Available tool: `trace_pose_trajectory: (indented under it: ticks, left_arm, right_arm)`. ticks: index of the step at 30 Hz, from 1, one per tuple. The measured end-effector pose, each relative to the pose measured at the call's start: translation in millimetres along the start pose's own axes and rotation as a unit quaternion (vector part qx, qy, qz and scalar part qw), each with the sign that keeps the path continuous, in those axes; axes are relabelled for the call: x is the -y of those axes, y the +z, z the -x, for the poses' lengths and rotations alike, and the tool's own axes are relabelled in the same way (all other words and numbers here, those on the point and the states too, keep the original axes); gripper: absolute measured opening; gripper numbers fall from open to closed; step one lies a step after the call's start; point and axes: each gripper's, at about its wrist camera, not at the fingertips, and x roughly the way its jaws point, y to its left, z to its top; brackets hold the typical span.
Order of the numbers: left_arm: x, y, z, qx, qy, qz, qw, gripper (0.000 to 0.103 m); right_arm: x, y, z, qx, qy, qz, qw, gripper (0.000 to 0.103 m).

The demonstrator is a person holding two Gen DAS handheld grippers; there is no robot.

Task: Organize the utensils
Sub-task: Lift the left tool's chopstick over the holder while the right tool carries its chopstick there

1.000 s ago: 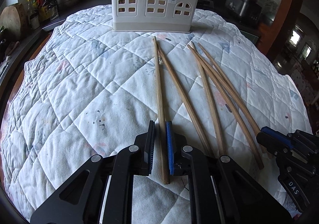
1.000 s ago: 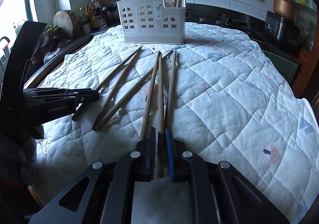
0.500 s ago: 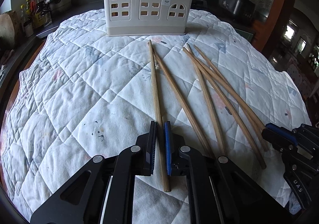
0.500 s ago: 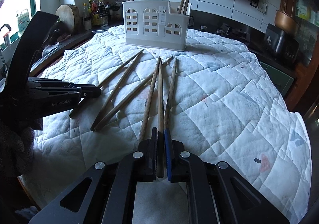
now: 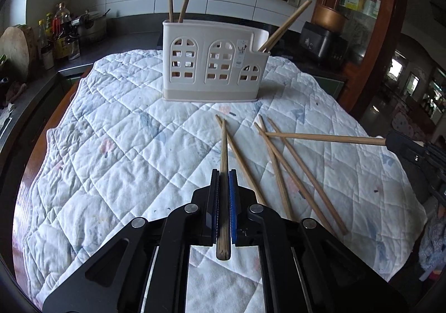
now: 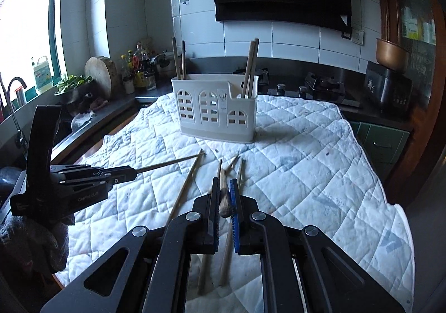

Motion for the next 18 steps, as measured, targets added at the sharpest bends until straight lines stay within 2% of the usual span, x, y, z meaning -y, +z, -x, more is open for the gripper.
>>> trace_pose_trajectory:
  ticks: [7,18]
  left_arm:
    - [-12,25,13,0.021,-0.015,0.005,0.9996,0.005]
    - [-17,83,22,0.04,-0.028,-0.029,0.9984,0.005]
  right_arm:
    - [4,45,-8,0.005,0.015,0.001,1.0,0.007]
    - [8,129,-9,0.011,0.03,0.022,0.999,0.007]
